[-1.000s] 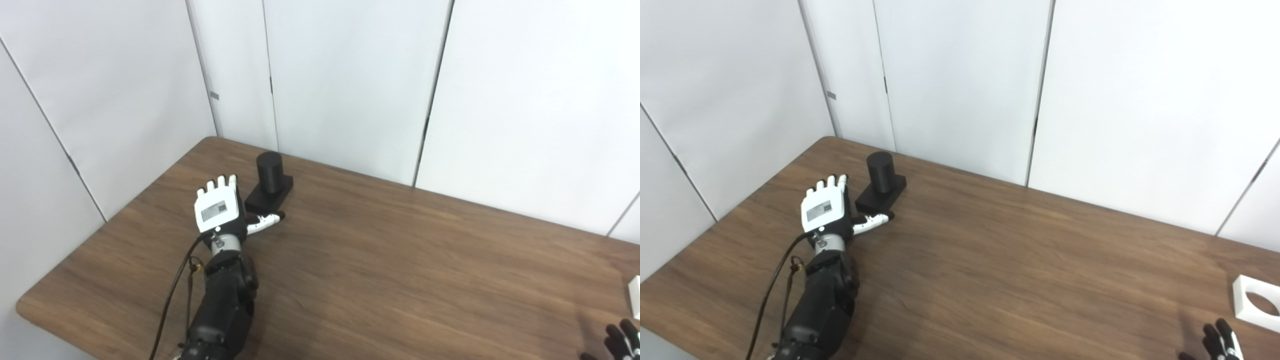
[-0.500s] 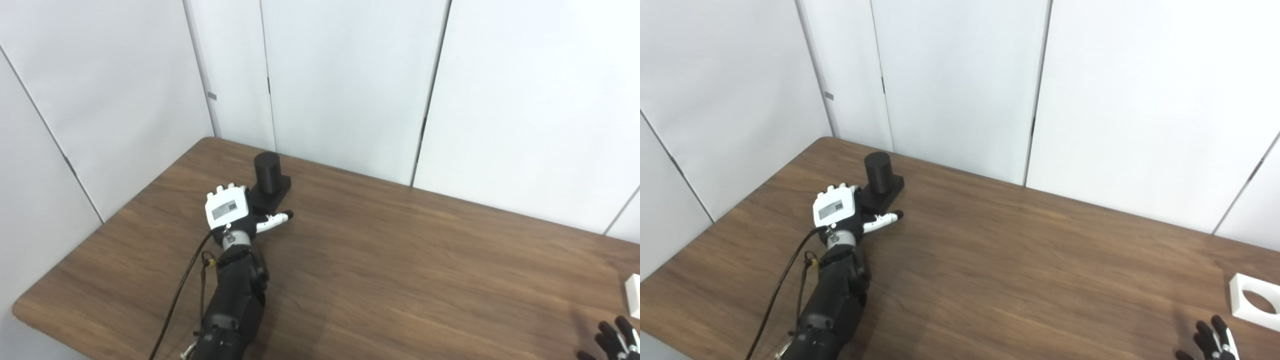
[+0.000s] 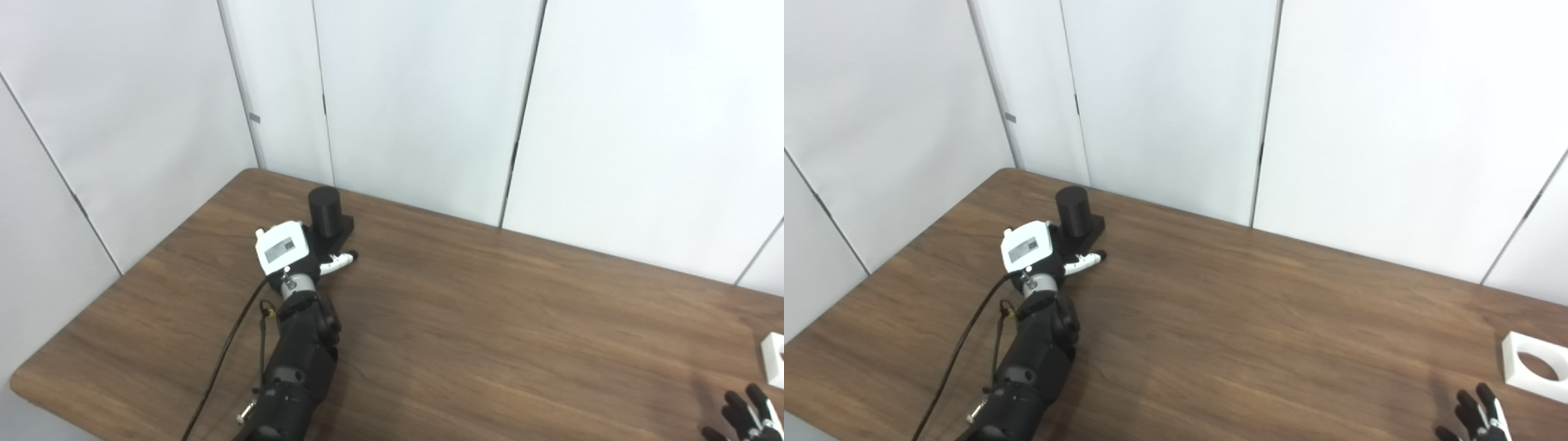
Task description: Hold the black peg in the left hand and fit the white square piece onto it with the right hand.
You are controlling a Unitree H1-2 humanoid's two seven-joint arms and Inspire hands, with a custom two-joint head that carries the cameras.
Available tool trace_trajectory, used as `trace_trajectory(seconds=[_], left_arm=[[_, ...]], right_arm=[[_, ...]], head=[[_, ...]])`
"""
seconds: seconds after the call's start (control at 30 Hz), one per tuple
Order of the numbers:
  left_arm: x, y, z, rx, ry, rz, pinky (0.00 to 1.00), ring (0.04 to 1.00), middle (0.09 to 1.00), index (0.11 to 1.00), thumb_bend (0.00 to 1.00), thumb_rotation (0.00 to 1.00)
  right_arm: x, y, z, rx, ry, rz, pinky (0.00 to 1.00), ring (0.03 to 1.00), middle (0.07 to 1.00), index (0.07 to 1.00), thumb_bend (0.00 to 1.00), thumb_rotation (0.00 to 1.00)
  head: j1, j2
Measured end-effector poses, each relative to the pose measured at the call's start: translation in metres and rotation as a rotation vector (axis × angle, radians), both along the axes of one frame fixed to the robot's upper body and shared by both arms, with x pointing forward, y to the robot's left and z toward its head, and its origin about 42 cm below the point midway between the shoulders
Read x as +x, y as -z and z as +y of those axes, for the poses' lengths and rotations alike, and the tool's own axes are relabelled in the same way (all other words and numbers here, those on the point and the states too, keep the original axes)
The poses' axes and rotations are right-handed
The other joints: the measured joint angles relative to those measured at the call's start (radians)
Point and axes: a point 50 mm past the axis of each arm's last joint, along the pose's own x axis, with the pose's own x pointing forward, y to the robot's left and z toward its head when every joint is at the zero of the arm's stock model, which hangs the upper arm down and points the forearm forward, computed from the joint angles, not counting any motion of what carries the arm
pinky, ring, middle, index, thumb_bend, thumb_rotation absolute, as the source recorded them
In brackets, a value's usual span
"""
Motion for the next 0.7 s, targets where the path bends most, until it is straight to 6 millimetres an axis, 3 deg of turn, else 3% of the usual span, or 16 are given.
trace_trajectory(seconds=[0.07, 0.13, 0.2, 0.47, 0.7], left_arm=[[0.001, 0.002, 0.001, 0.007, -0.002, -0.017, 1.00, 0.867, 0.798, 0.577, 0.68, 0.42], [0.001, 0.002, 0.003, 0.009, -0.004, -0.037, 1.00, 0.881, 0.788, 0.510, 0.58, 0.21], [0.001, 0.001, 0.005, 0.015, -0.002, -0.055, 1.00, 0.886, 0.778, 0.488, 0.53, 0.10], [-0.005, 0.003, 0.010, 0.017, 0.005, -0.098, 1.00, 0.861, 0.727, 0.480, 0.52, 0.05], [-0.011, -0.001, 0.012, 0.009, 0.019, -0.112, 1.00, 0.850, 0.741, 0.481, 0.51, 0.05]], right_arm=[[0.000, 0.000, 0.000, 0.000, -0.001, 0.000, 0.85, 0.966, 0.958, 1.000, 0.61, 1.00], [0.000, 0.000, 0.000, -0.001, -0.002, 0.000, 0.86, 0.967, 0.961, 1.000, 0.59, 1.00], [0.000, 0.000, 0.000, -0.002, -0.003, 0.000, 0.86, 0.969, 0.964, 1.000, 0.56, 1.00], [0.000, 0.000, -0.001, 0.005, -0.008, 0.001, 0.88, 0.980, 0.971, 1.000, 0.52, 1.00], [0.000, -0.001, -0.001, 0.007, -0.010, 0.001, 0.90, 0.991, 0.982, 1.000, 0.51, 1.00]], head=[[0.000, 0.000], [0.002, 0.000], [0.005, 0.000], [0.008, 0.003], [-0.008, 0.006]])
